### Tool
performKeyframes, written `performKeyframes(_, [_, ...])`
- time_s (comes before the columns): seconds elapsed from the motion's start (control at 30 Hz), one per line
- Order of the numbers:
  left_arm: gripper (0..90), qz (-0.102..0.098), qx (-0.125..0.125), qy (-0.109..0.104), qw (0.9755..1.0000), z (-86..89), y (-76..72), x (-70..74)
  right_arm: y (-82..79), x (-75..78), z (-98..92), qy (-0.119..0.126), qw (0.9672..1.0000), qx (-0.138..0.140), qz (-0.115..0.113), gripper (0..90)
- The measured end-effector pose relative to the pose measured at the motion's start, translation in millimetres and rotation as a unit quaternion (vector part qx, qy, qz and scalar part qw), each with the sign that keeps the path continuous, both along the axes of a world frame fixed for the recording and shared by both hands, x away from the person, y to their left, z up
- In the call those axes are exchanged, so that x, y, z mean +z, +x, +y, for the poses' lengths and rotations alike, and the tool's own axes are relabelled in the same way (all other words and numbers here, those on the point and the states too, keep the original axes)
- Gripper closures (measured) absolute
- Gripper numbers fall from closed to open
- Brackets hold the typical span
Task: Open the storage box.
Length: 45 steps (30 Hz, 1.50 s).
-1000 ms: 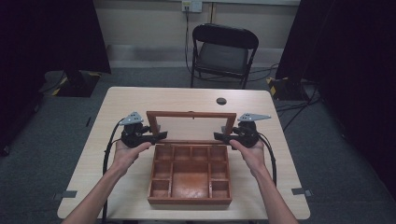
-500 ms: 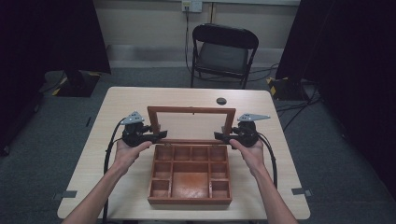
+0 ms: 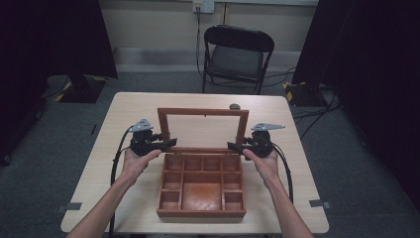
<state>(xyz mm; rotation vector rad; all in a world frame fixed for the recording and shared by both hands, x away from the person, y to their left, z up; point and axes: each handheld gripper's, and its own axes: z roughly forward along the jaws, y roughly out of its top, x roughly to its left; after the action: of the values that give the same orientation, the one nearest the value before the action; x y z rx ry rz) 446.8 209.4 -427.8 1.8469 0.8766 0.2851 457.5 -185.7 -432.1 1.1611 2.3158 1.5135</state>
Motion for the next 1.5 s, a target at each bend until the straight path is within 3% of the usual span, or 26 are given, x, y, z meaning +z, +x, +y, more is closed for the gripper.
performKeyframes(0.1, [55.9, 0.007, 0.004, 0.014, 0.9999, 0.0, 1.8, -6.8, 1.9, -2.9, -0.8, 0.000, 1.0000, -0.002, 0.003, 47.8])
performKeyframes(0.27, [57.3, 0.021, 0.010, 0.011, 0.9997, 2.7, 4.0, -18.0, 5.1, -5.8, -0.3, -0.006, 0.9999, -0.013, -0.002, 50.6])
performKeyframes(0.43, [57.3, 0.026, 0.014, 0.002, 0.9996, 2.4, 7.0, -20.2, 8.6, -8.7, 0.5, -0.009, 0.9997, -0.022, -0.006, 52.8])
performKeyframes(0.6, [57.2, 0.025, 0.019, 0.012, 0.9995, 1.2, 9.9, -21.9, 11.5, -11.3, 1.0, -0.009, 0.9995, -0.028, -0.006, 53.8])
performKeyframes(0.7, [57.3, 0.026, 0.026, 0.013, 0.9992, -0.6, 11.4, -23.0, 13.5, -12.4, 2.6, -0.010, 0.9994, -0.033, -0.004, 52.9])
performKeyframes(1.0, [56.8, 0.048, 0.024, -0.012, 0.9985, 1.6, 19.3, -27.4, 19.8, -18.3, 1.7, 0.009, 0.9992, -0.037, 0.006, 51.3])
performKeyframes(1.3, [55.1, 0.060, 0.026, -0.020, 0.9977, 0.6, 29.1, -29.5, 25.3, -23.4, 6.3, 0.013, 0.9983, -0.057, 0.006, 45.7])
performKeyframes(1.4, [53.6, 0.058, 0.025, -0.010, 0.9980, 0.3, 30.6, -29.9, 27.2, -24.9, 6.4, 0.015, 0.9982, -0.057, 0.008, 44.5])
performKeyframes(1.5, [52.4, 0.068, 0.030, -0.016, 0.9971, 0.4, 31.9, -31.5, 28.9, -27.7, 7.8, 0.014, 0.9981, -0.058, 0.012, 41.8])
